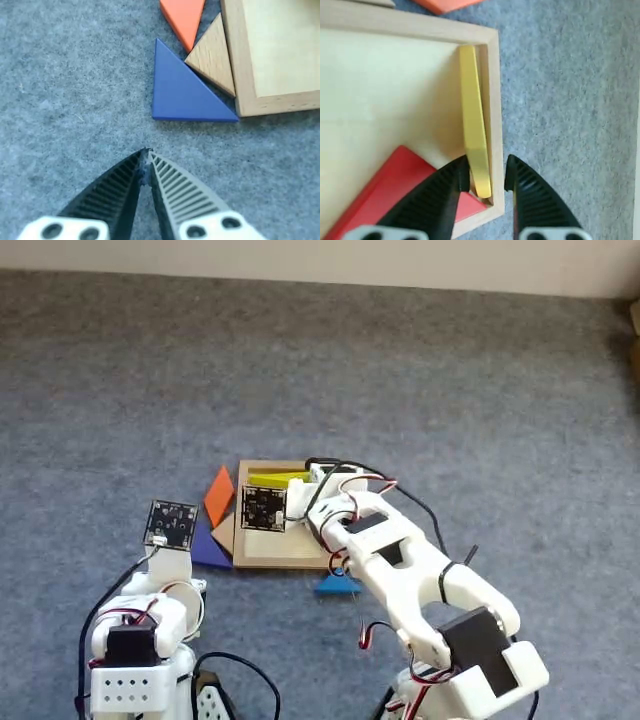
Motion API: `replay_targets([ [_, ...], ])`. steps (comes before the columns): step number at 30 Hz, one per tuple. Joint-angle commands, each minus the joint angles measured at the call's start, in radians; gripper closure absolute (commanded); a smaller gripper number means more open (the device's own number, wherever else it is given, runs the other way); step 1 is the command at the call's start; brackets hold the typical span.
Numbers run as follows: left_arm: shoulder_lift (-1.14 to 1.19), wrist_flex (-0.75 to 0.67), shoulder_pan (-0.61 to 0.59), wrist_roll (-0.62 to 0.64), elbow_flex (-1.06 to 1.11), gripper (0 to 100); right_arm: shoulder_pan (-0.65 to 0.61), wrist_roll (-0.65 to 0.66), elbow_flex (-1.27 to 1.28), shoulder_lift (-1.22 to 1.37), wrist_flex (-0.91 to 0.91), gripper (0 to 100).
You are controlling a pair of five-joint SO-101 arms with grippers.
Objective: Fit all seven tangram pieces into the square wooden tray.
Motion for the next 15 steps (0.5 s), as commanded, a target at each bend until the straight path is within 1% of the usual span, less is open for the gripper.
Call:
replay_targets([
  [1,-0.051,0.006,0.018,0.005,0.019,100,0.012,-0.014,-0.05,-0.053,-0.007,87.9],
  [3,-0.051,0.006,0.018,0.005,0.019,100,0.012,-0.014,-0.048,-0.108,0.015,87.9],
  [4,-0.051,0.006,0.018,0.005,0.019,100,0.012,-0.023,-0.048,-0.139,0.059,87.9],
  [8,-0.051,0.006,0.018,0.005,0.019,100,0.002,-0.13,-0.058,-0.263,0.229,87.5],
  [10,-0.051,0.006,0.018,0.005,0.019,100,-0.005,-0.155,-0.058,-0.317,0.271,87.5],
  [15,-0.051,0.006,0.018,0.005,0.019,100,-0.028,-0.157,-0.05,-0.383,0.318,87.6],
])
